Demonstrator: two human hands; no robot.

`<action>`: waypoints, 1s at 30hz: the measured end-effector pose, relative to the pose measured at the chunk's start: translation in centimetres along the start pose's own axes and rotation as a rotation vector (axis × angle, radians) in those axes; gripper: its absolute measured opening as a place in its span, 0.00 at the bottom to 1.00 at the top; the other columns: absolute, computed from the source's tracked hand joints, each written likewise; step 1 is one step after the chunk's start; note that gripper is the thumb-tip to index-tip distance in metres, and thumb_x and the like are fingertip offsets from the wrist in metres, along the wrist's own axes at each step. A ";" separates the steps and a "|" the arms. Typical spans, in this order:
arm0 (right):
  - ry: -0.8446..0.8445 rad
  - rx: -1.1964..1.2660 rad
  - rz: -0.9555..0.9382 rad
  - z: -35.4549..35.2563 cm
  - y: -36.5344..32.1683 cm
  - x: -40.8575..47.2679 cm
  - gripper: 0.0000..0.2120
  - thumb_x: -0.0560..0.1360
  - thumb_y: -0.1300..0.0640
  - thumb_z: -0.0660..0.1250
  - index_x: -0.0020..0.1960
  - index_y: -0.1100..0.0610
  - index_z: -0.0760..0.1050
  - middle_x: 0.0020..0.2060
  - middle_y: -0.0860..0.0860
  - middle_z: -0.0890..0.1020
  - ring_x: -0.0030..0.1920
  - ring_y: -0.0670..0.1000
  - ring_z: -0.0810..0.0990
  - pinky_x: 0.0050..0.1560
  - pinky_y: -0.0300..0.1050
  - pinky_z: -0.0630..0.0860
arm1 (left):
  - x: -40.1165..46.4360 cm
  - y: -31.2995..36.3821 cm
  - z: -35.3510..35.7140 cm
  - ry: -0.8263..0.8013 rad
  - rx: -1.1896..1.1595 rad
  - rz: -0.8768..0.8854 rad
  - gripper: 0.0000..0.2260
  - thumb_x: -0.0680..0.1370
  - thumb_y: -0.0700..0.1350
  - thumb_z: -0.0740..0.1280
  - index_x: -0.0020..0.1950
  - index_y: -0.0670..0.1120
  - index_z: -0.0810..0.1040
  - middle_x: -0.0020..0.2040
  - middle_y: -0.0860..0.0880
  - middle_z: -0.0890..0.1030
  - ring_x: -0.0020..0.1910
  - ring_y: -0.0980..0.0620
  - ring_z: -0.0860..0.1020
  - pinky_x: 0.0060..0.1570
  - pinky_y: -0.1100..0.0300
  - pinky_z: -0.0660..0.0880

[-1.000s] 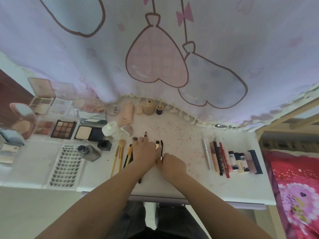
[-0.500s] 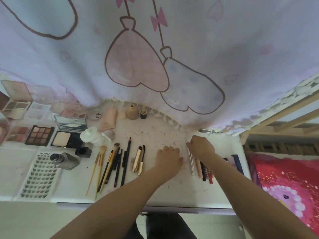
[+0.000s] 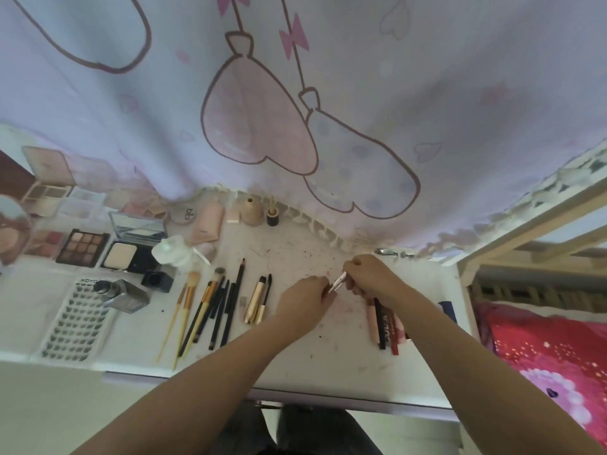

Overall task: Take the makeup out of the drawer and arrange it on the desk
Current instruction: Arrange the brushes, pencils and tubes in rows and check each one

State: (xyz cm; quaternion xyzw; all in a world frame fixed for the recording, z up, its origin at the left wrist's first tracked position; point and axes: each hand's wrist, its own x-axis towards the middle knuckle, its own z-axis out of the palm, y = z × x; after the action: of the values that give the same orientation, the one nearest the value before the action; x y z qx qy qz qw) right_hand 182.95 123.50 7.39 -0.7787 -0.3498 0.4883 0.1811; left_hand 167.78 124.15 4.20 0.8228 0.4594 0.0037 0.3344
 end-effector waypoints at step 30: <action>-0.180 0.094 -0.099 5.0 -2.7 -6.8 0.08 0.78 0.52 0.64 0.44 0.55 0.76 0.35 0.50 0.80 0.32 0.46 0.75 0.31 0.36 0.70 | -5.9 -6.9 -7.6 0.032 0.149 0.284 0.11 0.80 0.53 0.58 0.51 0.50 0.77 0.39 0.53 0.71 0.35 0.59 0.66 0.34 0.63 0.64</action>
State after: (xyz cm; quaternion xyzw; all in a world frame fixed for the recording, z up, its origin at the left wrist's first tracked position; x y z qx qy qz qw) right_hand 175.64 120.18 11.13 -0.7040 -0.3794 0.5627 0.2091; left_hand 156.77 126.27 7.99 0.9019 0.3426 0.0298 0.2613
